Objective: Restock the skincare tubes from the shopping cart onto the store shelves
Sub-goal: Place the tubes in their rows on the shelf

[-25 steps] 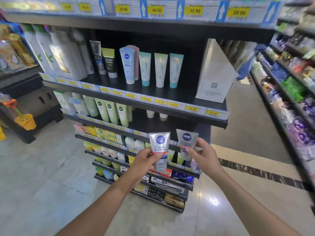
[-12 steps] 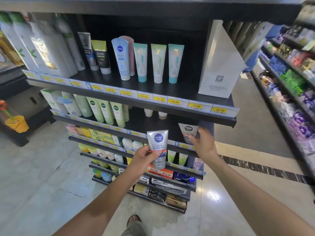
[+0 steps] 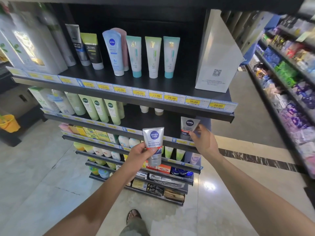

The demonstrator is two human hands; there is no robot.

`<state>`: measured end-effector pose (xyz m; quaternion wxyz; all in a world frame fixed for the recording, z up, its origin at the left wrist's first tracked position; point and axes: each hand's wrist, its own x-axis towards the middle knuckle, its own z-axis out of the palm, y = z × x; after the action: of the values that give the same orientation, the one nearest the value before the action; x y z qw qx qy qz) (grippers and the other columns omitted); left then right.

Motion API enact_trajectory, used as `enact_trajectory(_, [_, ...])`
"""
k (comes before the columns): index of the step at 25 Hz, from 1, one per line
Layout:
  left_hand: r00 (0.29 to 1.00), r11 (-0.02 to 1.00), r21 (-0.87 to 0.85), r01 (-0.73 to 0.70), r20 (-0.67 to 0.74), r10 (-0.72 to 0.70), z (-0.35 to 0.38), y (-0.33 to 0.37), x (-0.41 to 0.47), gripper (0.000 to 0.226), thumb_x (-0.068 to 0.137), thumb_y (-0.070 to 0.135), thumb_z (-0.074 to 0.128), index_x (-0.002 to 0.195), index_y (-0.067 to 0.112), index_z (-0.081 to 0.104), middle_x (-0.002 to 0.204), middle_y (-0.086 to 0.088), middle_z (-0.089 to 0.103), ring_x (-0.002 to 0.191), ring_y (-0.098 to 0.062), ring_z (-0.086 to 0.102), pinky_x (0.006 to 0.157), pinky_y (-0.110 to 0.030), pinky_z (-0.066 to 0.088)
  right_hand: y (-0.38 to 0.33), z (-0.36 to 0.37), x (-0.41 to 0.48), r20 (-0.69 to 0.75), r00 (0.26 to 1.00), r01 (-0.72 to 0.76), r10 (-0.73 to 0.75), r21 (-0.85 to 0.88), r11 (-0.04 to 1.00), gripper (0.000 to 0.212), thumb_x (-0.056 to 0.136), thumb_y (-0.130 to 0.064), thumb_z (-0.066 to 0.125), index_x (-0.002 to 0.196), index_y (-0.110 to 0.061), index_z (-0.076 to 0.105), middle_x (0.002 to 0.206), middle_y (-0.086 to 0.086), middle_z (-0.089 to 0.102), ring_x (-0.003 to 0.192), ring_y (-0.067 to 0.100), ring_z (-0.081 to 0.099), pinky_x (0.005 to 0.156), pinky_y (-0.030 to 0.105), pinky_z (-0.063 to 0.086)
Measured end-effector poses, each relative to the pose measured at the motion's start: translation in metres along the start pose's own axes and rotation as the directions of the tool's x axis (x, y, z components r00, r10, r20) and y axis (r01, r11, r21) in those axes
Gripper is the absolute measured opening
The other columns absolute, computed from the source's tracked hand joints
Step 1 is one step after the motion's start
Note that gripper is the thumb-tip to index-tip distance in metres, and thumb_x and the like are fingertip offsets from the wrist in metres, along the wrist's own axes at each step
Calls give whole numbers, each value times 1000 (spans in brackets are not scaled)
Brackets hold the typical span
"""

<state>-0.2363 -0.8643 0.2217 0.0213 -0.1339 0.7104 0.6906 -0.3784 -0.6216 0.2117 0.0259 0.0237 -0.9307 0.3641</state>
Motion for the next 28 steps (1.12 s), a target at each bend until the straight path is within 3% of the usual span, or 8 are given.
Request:
enact_trajectory(3, [1000, 1000, -2, -10, 20, 10, 5, -2, 0, 23, 98, 25, 69, 120, 21, 73, 111, 1, 78, 108, -22, 72, 97, -38, 56, -1, -4, -24, -98, 993, 41, -62, -201, 979, 30, 98, -53, 53, 119, -33, 57, 112, -7, 64, 99, 17, 63, 88, 42, 57])
enact_trajectory(6, [1000, 1000, -10, -14, 27, 15, 9, -1, -1, 23, 98, 27, 69, 121, 23, 72, 111, 1, 78, 108, -21, 72, 98, -40, 56, -9, -3, -49, 30, 985, 169, -172, -410, 896, 31, 101, -53, 40, 120, -38, 60, 119, -11, 63, 114, 15, 54, 104, 40, 40])
enact_trajectory(9, [999, 1000, -2, -15, 30, 15, 11, -1, 0, 24, 98, 28, 69, 121, 23, 72, 111, 2, 78, 107, -20, 72, 99, -43, 56, -12, 2, -48, 124, 984, 171, -125, -508, 844, 45, 102, -60, 30, 137, -41, 52, 138, -9, 58, 134, 19, 45, 118, 51, 25])
enact_trajectory(13, [1000, 1000, 16, -14, 25, 13, 10, -1, 2, 25, 97, 31, 69, 121, 26, 71, 112, 4, 78, 108, -19, 72, 99, -43, 56, -11, 8, -40, 195, 979, 164, -63, -559, 813, 56, 100, -67, 21, 147, -42, 38, 150, -6, 48, 144, 24, 35, 121, 58, 16])
enact_trajectory(19, [1000, 1000, 9, -26, 10, 25, 4, -4, 6, 26, 98, 28, 69, 123, 25, 71, 111, 4, 78, 107, -16, 72, 98, -38, 56, -15, 10, -13, 233, 971, 165, -46, -522, 837, 63, 98, -72, 15, 151, -43, 35, 156, -4, 44, 148, 27, 31, 120, 61, 13])
enact_trajectory(28, [1000, 1000, 7, -10, 1, 10, -2, -11, 16, 27, 97, 29, 70, 124, 26, 70, 112, 7, 78, 108, -14, 72, 97, -36, 56, -12, 16, 22, 235, 971, 171, -50, -526, 833, 62, 97, -73, 16, 147, -43, 37, 152, -3, 49, 144, 30, 38, 119, 61, 22])
